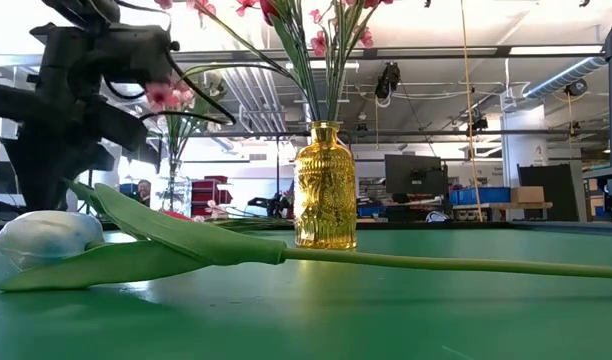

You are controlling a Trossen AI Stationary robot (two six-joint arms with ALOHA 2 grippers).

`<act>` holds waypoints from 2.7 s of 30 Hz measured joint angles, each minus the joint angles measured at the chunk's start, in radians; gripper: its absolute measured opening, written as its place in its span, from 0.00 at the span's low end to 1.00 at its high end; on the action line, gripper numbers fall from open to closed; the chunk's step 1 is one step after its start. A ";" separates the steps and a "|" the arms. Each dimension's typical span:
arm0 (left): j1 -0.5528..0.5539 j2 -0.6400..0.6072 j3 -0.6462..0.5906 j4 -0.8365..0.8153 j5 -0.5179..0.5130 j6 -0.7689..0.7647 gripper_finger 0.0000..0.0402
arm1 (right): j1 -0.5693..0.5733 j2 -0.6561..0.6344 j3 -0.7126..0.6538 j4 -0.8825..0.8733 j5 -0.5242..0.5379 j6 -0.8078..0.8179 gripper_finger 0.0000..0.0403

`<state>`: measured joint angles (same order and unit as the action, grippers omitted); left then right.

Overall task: Sort flowers into vase by color
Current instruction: Put the red tulip into the yellow vase

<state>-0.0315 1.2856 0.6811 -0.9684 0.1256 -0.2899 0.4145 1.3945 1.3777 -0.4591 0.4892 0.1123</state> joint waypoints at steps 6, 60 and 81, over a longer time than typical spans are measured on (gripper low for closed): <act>-0.002 -0.093 0.000 0.004 0.133 0.001 0.02 | 0.000 0.000 0.000 0.000 0.000 -0.001 0.69; -0.254 -0.083 0.306 1.093 0.074 0.492 0.00 | 0.009 0.059 -0.074 0.625 -0.202 -0.392 0.69; -0.256 -0.023 0.306 1.212 -0.014 0.488 0.00 | 0.006 0.140 -0.074 0.885 -0.201 -0.544 0.34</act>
<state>-0.2874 1.2629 0.9867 0.2433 0.1120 0.1978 0.4203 1.5349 1.3033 0.4258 0.2878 -0.4318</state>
